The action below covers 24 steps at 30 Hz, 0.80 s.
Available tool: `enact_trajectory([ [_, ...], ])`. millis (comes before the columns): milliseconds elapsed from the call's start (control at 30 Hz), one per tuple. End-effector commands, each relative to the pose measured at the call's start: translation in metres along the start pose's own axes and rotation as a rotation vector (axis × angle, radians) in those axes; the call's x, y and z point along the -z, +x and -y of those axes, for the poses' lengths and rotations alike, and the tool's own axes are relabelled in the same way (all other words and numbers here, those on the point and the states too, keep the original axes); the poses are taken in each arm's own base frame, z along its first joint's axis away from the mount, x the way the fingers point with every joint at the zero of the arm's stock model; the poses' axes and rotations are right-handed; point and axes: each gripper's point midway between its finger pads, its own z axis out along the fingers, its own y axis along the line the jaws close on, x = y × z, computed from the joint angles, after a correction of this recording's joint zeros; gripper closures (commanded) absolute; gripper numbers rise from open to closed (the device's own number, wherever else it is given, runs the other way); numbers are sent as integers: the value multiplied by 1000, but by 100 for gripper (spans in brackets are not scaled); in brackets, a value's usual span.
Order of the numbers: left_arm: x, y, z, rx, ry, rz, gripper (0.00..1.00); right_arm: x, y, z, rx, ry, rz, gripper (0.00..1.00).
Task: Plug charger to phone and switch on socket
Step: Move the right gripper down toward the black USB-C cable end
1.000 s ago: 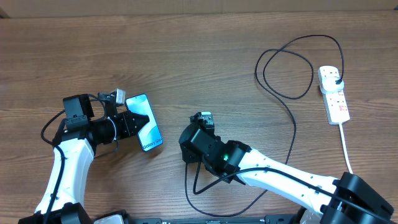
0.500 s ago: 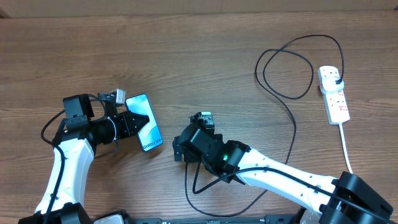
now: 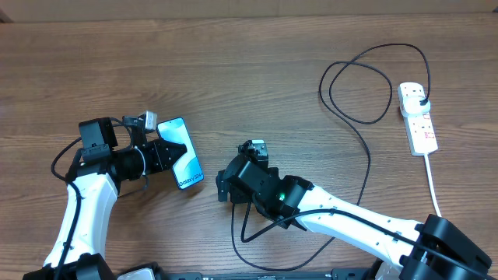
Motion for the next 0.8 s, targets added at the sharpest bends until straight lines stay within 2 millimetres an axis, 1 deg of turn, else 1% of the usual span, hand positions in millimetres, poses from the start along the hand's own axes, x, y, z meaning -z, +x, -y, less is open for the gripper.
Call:
enact_trajectory([
  [0, 5, -3, 11, -47, 38, 20, 96, -1, -1, -1, -1, 1, 8, 0],
  [367, 5, -3, 10, -47, 38, 20, 96, -1, -2, -1, -3, -2, 9, 0],
  [500, 5, -3, 10, -47, 34, 20, 96, -1, -1, -2, -53, -1, 7, 0],
  [767, 5, -3, 10, -54, 34, 20, 96, -1, 1, 0, -51, 5, 2, 0],
])
